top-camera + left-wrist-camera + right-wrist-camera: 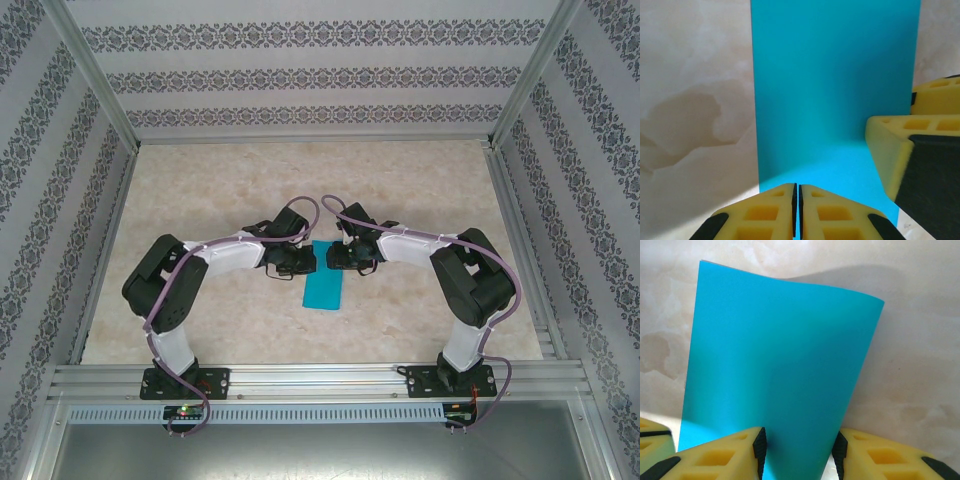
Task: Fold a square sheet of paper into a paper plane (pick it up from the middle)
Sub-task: Hold the square sheet of paper at the center of the table.
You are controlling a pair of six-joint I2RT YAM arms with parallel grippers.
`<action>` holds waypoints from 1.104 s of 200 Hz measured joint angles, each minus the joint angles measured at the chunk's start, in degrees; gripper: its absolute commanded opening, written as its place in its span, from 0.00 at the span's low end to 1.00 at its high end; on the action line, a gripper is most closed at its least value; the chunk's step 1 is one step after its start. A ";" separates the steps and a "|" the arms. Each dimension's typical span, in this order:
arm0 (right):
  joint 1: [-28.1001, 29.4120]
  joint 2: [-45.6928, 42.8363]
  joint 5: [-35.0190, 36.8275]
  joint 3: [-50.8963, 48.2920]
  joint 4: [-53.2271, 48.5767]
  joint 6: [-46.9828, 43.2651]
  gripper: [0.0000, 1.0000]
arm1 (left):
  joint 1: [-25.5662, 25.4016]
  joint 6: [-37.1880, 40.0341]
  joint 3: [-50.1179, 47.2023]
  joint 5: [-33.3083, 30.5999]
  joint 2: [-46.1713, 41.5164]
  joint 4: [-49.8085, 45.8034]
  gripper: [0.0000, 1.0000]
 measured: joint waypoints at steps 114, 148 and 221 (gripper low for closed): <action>0.00 0.00 0.00 -0.22 0.42 0.17 0.43 | -0.04 0.04 0.68 0.74 3.04 1.33 0.13; 0.00 -0.11 -0.02 -0.22 0.42 0.17 0.45 | -0.07 0.48 0.66 0.33 3.04 1.33 0.13; -0.92 -3.67 -0.02 -3.08 -0.04 0.17 0.49 | -0.13 1.31 0.55 0.22 3.26 1.66 0.13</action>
